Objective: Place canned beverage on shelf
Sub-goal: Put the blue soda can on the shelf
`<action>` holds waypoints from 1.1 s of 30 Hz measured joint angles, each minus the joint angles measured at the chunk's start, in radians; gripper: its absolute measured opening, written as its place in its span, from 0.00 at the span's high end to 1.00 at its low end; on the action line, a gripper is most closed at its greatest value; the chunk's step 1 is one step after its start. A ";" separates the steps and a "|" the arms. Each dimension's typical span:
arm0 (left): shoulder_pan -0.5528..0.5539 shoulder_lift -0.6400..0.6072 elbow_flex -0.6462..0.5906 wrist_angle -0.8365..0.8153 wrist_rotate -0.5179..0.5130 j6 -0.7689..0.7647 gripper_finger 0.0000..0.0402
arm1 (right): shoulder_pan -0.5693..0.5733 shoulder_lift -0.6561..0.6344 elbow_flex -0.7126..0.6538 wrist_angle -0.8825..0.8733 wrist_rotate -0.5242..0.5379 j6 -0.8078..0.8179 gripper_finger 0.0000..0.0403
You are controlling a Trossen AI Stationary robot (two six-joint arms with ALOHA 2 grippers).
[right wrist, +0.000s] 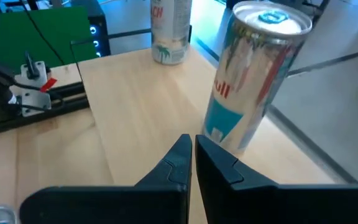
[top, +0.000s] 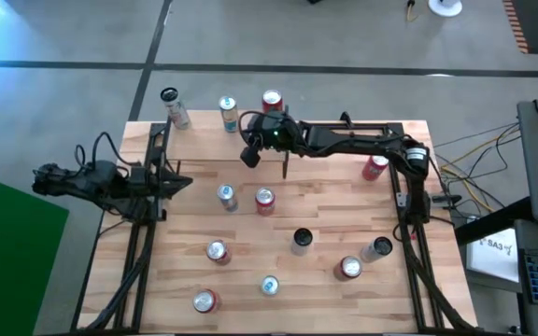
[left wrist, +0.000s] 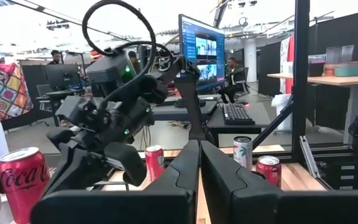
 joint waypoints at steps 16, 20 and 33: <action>0.000 -0.007 -0.001 -0.005 -0.007 0.058 1.00 | -0.057 0.159 0.207 -0.015 -0.007 -0.082 0.97; 0.000 -0.010 -0.001 -0.004 -0.007 0.064 1.00 | -0.064 0.209 0.274 -0.021 -0.005 -0.098 0.97; 0.000 -0.013 -0.001 -0.003 -0.007 0.075 1.00 | -0.049 0.245 0.365 -0.184 0.002 -0.038 0.97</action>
